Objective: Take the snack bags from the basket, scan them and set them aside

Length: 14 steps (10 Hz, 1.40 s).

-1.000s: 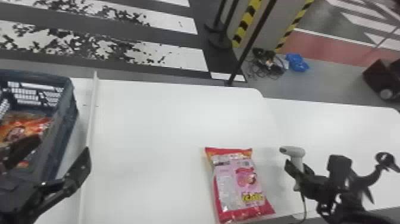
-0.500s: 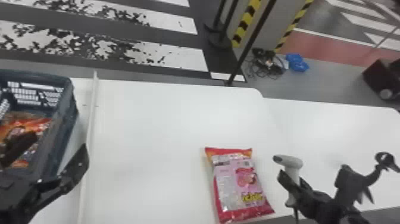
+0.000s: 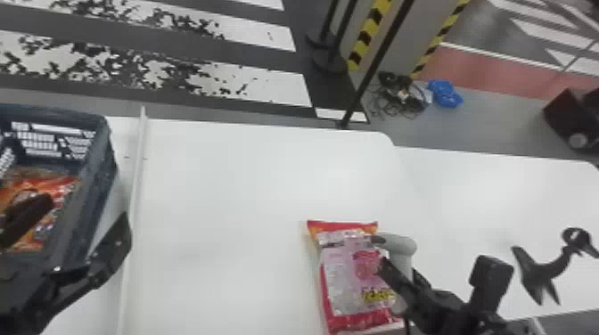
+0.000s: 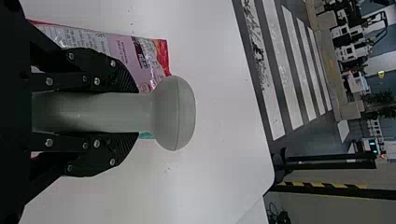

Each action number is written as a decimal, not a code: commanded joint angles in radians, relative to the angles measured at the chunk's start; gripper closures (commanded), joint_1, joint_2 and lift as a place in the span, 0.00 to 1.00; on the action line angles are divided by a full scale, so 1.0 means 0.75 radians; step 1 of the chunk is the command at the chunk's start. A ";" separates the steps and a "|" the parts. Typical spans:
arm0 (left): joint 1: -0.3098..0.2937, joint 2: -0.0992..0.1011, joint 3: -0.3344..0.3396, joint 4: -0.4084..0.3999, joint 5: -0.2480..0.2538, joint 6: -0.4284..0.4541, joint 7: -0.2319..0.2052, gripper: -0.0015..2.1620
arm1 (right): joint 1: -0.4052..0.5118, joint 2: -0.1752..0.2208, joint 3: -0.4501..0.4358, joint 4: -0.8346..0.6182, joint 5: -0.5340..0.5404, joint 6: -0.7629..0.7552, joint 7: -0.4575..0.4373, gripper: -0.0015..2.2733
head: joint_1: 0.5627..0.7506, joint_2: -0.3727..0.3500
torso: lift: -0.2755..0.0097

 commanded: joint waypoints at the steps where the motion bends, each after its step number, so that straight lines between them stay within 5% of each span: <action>1: 0.009 0.000 0.013 -0.010 0.000 0.000 0.000 0.03 | -0.004 0.003 0.035 0.027 0.032 -0.023 0.000 0.99 | 0.70 0.03 | 0.70; 10: 0.032 -0.005 0.011 -0.033 0.002 0.000 -0.006 0.03 | -0.059 -0.025 0.082 0.192 0.075 -0.158 -0.010 0.99 | 0.70 0.03 | 0.70; 14: 0.038 0.008 0.011 -0.049 0.002 0.004 -0.008 0.03 | -0.112 -0.083 -0.059 0.241 0.019 -0.166 -0.047 0.99 | 0.70 0.03 | 0.70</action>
